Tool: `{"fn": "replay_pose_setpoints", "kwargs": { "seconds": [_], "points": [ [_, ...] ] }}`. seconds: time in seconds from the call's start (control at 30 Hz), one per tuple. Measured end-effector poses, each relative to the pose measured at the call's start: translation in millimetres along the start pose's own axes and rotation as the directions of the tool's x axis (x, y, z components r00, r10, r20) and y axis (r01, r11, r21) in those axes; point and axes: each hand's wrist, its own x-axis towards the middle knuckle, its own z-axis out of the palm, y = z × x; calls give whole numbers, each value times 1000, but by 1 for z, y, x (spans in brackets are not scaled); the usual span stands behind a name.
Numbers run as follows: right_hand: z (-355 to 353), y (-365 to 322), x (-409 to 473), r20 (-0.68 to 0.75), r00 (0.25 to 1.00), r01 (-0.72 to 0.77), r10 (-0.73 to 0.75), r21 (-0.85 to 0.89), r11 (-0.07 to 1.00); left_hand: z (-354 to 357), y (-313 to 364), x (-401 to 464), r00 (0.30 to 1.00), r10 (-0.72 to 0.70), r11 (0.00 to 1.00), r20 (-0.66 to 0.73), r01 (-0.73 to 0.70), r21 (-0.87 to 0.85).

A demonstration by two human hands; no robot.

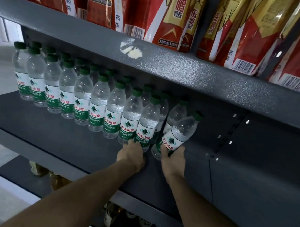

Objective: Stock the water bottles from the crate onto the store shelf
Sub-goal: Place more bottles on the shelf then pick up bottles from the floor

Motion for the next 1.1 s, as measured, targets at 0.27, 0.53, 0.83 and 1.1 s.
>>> {"fn": "replay_pose_setpoints", "kwargs": {
  "seconds": [0.27, 0.53, 0.83, 1.1],
  "points": [
    [6, -13, 5, 124, 985, 142, -118, -205, 968, -4, 5, -1, 1000, -4, 999, 2, 3, 54],
    [11, -14, 2, 158, 983, 129, -89, -265, 956, -7, 11, -3, 995, 96, 994, -25, -94, 53],
    [8, -21, -2, 200, 980, 8, 21, -144, 990, -14, -4, -9, 974, 215, 976, 75, -217, 24],
    [15, -41, -59, 109, 987, -96, 118, -191, 977, -48, -48, -51, 973, 231, 973, 13, -230, -24]
  ]
}}
